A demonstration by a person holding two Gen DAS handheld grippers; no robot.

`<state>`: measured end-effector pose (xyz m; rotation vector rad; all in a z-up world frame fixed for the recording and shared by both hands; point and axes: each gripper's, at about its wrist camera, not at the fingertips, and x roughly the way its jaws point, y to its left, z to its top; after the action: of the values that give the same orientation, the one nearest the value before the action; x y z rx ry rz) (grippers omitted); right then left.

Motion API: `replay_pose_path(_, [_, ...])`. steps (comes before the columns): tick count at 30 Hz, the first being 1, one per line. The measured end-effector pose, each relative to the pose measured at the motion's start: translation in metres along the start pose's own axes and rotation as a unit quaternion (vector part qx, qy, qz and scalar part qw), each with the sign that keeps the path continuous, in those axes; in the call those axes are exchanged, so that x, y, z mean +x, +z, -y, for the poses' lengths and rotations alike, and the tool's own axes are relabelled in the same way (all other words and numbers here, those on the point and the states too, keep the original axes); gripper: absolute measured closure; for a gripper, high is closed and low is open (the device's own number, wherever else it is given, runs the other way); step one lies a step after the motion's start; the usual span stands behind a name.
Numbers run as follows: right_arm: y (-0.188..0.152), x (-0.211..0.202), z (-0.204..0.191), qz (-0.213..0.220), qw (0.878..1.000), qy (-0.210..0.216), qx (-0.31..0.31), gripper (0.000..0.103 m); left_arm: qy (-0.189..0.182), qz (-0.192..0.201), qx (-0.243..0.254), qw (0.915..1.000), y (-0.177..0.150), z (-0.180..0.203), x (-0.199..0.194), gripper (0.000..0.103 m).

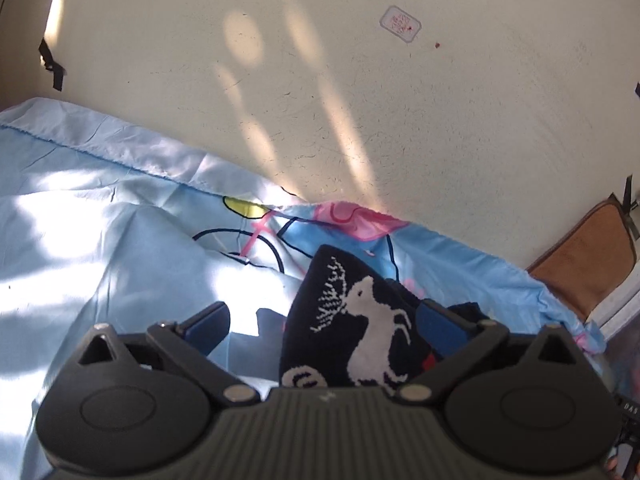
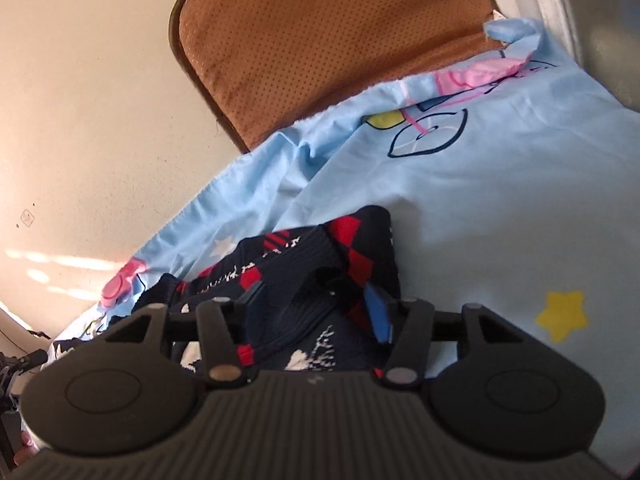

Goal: Fold small clothes

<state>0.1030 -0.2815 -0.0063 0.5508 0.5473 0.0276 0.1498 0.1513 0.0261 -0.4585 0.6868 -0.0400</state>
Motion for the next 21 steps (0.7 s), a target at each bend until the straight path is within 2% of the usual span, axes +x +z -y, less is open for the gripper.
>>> replay_pose_path(1, [0.000, 0.002, -0.004, -0.001, 1.000, -0.010, -0.017, 0.084, 0.002, -0.008, 0.011, 0.9999, -0.002, 0.002, 0.005, 0.031])
replay_pose_path(2, [0.001, 0.005, -0.007, -0.006, 0.999, -0.015, -0.032, 0.092, -0.005, -0.026, 0.025, 0.9993, -0.006, 0.004, 0.012, 0.067])
replay_pose_path(3, [0.002, 0.002, -0.009, 0.005, 0.999, -0.010, -0.035, 0.093, -0.009, -0.030, 0.031, 0.9990, -0.009, 0.005, 0.015, 0.074])
replay_pose_path(4, [0.005, -0.005, -0.010, 0.026, 0.999, 0.004, -0.035, 0.093, -0.002, -0.011, 0.044, 0.9990, -0.014, 0.008, 0.010, 0.077])
replay_pose_path(5, [0.008, -0.014, -0.012, 0.048, 0.998, 0.017, -0.038, 0.093, 0.002, 0.000, 0.056, 0.9985, -0.016, 0.010, 0.007, 0.085])
replay_pose_path(6, [0.012, -0.024, -0.015, 0.072, 0.996, 0.029, -0.041, 0.093, 0.002, 0.013, 0.063, 0.9979, -0.018, 0.010, 0.000, 0.086])
replay_pose_path(8, [0.016, -0.034, -0.021, 0.110, 0.992, 0.035, -0.060, 0.096, 0.005, 0.028, 0.043, 0.9987, -0.021, 0.002, -0.005, 0.086])
replay_pose_path(10, [0.018, -0.028, -0.021, 0.106, 0.991, 0.018, -0.073, 0.096, 0.011, 0.033, 0.018, 0.9992, -0.028, -0.008, 0.000, 0.086])
replay_pose_path(11, [0.017, -0.020, -0.018, 0.089, 0.994, 0.005, -0.070, 0.096, 0.011, 0.024, 0.010, 0.9996, -0.030, -0.011, 0.004, 0.084])
replay_pose_path(13, [0.010, 0.002, -0.008, 0.047, 0.997, -0.029, -0.053, 0.096, 0.019, 0.027, -0.002, 0.9994, -0.027, -0.016, 0.003, 0.063])
replay_pose_path(14, [0.005, 0.012, -0.002, 0.024, 0.998, -0.041, -0.044, 0.095, 0.018, 0.028, -0.003, 0.9994, -0.027, -0.018, 0.003, 0.062])
replay_pose_path(16, [0.000, 0.011, 0.005, 0.028, 0.999, -0.029, -0.035, 0.094, 0.013, 0.027, -0.003, 0.9995, -0.026, -0.019, 0.002, 0.060])
replay_pose_path(17, [0.002, 0.007, 0.007, 0.023, 0.999, -0.024, -0.030, 0.089, 0.014, 0.026, 0.002, 0.9996, -0.027, -0.017, 0.001, 0.053])
replay_pose_path(18, [0.005, 0.001, 0.009, 0.027, 0.999, -0.019, -0.018, 0.084, 0.017, 0.024, 0.006, 0.9996, -0.026, -0.016, -0.001, 0.037])
replay_pose_path(19, [0.009, -0.005, 0.012, 0.041, 0.999, -0.016, -0.009, 0.070, 0.018, 0.025, 0.006, 0.9995, -0.024, -0.015, -0.004, 0.029])
replay_pose_path(20, [0.014, -0.012, 0.013, 0.055, 0.998, -0.016, -0.006, 0.051, 0.016, 0.033, 0.003, 0.9993, -0.021, -0.015, -0.009, 0.014])
replay_pose_path(21, [0.020, -0.018, 0.013, 0.066, 0.998, -0.018, -0.013, 0.046, 0.012, 0.046, -0.001, 0.9989, -0.016, -0.017, -0.016, 0.007])
